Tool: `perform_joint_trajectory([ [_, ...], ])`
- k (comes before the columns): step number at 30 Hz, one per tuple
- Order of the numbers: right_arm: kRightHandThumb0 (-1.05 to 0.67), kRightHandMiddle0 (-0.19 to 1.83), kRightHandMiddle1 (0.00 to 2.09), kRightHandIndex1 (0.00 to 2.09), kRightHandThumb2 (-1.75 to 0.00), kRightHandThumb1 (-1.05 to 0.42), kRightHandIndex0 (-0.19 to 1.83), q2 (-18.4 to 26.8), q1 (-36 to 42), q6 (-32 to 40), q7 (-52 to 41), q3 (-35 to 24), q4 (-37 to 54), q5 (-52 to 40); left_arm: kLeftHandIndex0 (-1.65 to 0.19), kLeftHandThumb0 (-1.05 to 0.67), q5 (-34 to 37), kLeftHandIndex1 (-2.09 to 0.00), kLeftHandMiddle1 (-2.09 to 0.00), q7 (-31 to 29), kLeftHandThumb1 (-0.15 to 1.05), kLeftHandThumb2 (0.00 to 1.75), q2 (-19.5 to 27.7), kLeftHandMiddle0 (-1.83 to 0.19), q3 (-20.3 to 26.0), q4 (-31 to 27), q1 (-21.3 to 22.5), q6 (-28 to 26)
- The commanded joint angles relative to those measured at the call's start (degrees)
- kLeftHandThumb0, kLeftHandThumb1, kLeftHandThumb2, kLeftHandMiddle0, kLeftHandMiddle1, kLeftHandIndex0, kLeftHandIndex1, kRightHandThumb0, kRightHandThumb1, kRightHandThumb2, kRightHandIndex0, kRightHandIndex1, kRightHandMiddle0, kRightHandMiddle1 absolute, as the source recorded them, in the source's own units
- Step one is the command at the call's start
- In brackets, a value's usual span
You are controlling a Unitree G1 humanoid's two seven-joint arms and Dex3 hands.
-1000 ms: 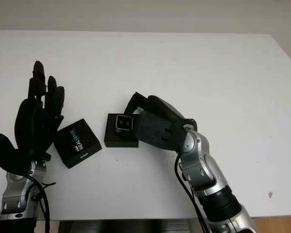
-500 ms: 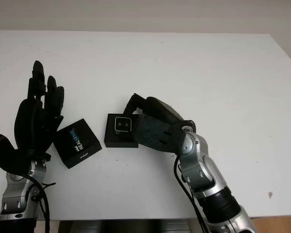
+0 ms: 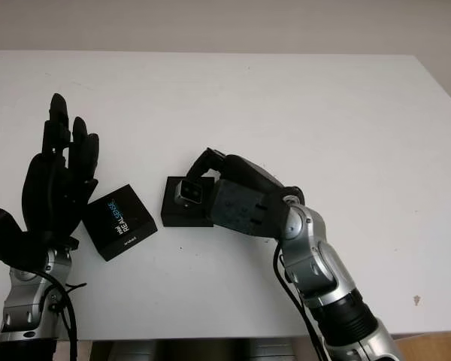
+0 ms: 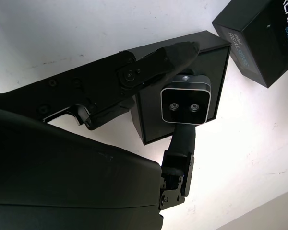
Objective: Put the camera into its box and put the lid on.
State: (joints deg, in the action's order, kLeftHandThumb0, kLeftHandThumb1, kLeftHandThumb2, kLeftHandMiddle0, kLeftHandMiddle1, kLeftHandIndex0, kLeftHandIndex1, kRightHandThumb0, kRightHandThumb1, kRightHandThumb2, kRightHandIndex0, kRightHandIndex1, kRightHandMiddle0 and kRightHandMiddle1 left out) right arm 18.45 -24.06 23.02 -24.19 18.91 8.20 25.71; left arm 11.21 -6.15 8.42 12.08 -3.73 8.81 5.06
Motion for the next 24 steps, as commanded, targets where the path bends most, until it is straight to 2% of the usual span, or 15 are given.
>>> perform_joint_trajectory([
  [1, -0.71, -0.1, 0.65, 0.04, -0.05, -0.92, -0.09, 0.53, -0.35, -1.2, 0.4, -0.7, 0.14, -0.22, 0.17, -0.61, -0.76, -0.02, -0.02, 0.29, 1.05, 0.34, -0.02, 0.19, -0.32, -1.09, -0.67, 0.28],
  [10, -0.72, -0.02, 0.49, 0.06, -0.05, -0.91, -0.06, 0.25, -1.26, -5.07, 3.0, -2.81, -0.22, -0.85, 0.18, -0.59, -0.44, -0.02, 0.0, 0.02, 1.05, 0.34, -0.28, 0.19, -0.33, -1.25, -0.85, 0.51],
  [17, -0.69, 0.04, 0.5, 0.13, -0.05, -0.9, 0.1, 1.41, -0.79, -19.04, 9.46, -6.78, -1.72, -3.02, 0.19, -0.6, -0.38, -0.02, 0.0, -0.07, 1.05, 0.35, -0.25, 0.19, -0.43, -1.58, -1.17, 0.41],
  [24, -0.68, -0.01, 0.47, 0.12, -0.09, -1.02, 0.11, 4.52, 1.31, -28.45, 8.92, -7.99, -2.47, -4.45, 0.18, -0.6, -0.86, -0.02, -0.03, 0.71, 1.05, 0.34, -0.41, 0.19, -0.61, -2.5, -1.69, -0.29],
])
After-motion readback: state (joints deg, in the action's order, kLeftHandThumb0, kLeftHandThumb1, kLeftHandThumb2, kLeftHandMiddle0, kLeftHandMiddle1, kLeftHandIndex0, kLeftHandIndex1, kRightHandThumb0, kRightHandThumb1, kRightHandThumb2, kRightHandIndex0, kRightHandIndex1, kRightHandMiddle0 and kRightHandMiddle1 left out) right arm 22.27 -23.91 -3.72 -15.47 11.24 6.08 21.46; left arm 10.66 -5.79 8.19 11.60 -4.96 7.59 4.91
